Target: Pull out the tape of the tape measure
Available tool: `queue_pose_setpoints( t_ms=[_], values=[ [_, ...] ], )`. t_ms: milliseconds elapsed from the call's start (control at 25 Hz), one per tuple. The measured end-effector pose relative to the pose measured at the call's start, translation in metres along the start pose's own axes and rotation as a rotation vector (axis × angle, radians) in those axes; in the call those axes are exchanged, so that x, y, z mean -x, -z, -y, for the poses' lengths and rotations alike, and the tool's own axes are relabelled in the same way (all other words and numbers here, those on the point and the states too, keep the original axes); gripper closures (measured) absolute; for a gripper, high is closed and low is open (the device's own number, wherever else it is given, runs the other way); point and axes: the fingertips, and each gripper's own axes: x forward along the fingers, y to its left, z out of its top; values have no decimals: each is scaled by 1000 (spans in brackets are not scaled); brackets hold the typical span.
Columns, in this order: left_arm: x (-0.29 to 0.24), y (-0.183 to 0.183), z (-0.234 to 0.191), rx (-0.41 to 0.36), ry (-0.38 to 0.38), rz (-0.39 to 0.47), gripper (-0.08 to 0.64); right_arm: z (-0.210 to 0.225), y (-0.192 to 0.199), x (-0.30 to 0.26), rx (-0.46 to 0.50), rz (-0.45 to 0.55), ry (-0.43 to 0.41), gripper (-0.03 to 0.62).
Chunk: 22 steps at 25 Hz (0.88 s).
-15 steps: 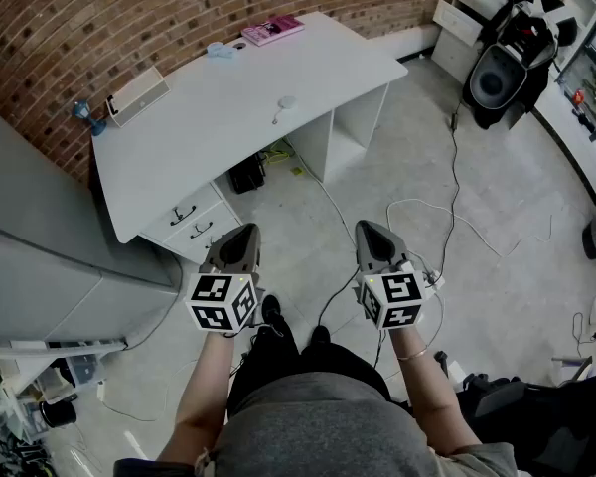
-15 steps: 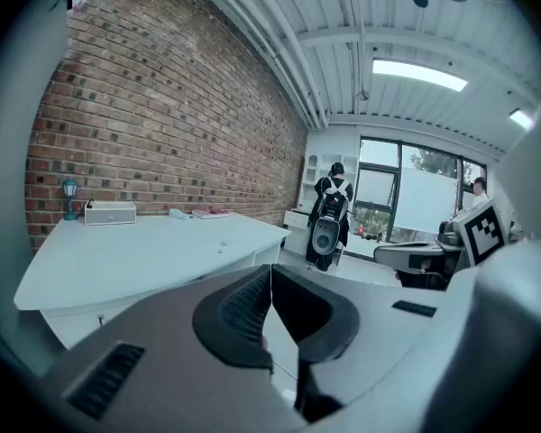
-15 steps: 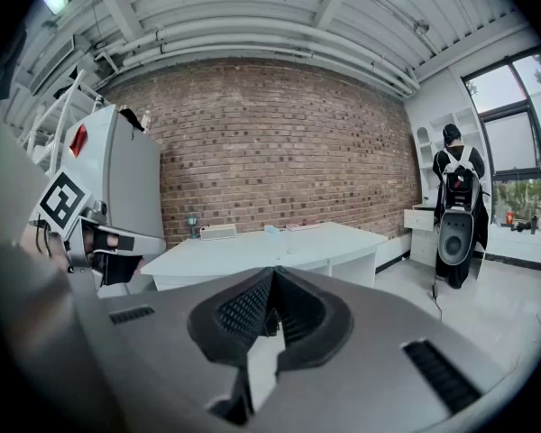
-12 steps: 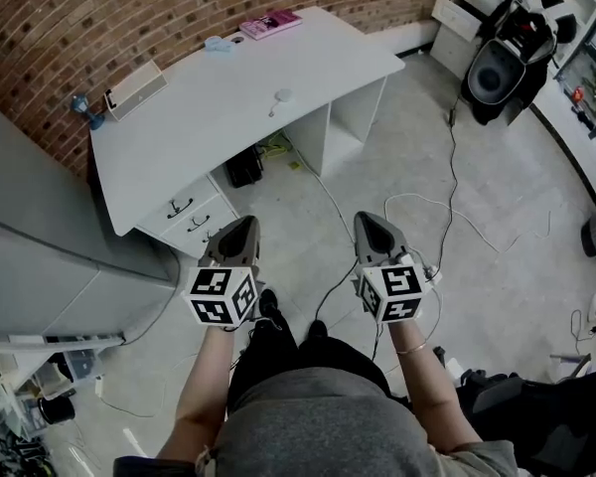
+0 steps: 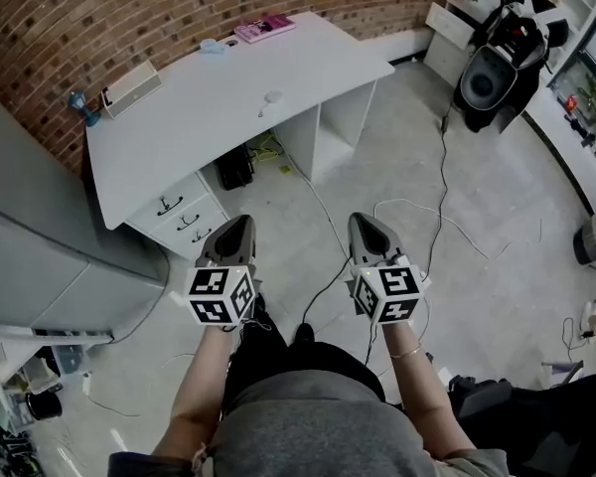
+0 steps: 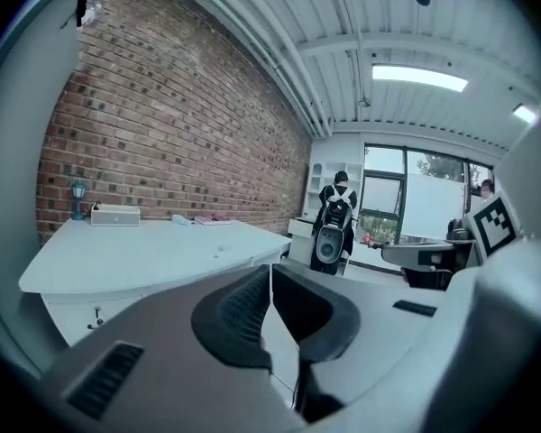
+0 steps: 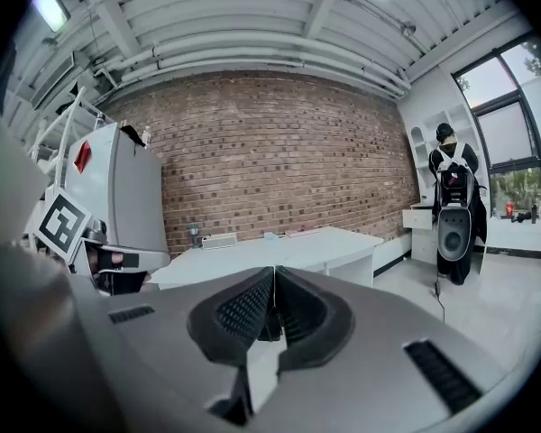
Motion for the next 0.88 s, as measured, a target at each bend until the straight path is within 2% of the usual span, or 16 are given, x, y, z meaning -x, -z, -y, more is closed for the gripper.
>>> queue_pose_setpoints(
  t_ms=[80, 200, 320, 520, 880],
  values=[
    [1, 1, 2, 4, -8, 4, 534, 3, 1, 2, -1, -7, -9, 530],
    [-1, 1, 4, -2, -14, 0, 524, 3, 0, -1, 1, -11, -32, 517],
    [-2, 0, 5, 0, -21, -4, 452, 2, 0, -6, -2, -16, -51, 485],
    [-10, -2, 3, -3, -21, -16, 426, -2, 2, -20, -12, -31, -81, 438],
    [-66, -9, -40, -21, -41, -43, 408, 13, -5, -72, -19, -48, -58, 390]
  ],
)
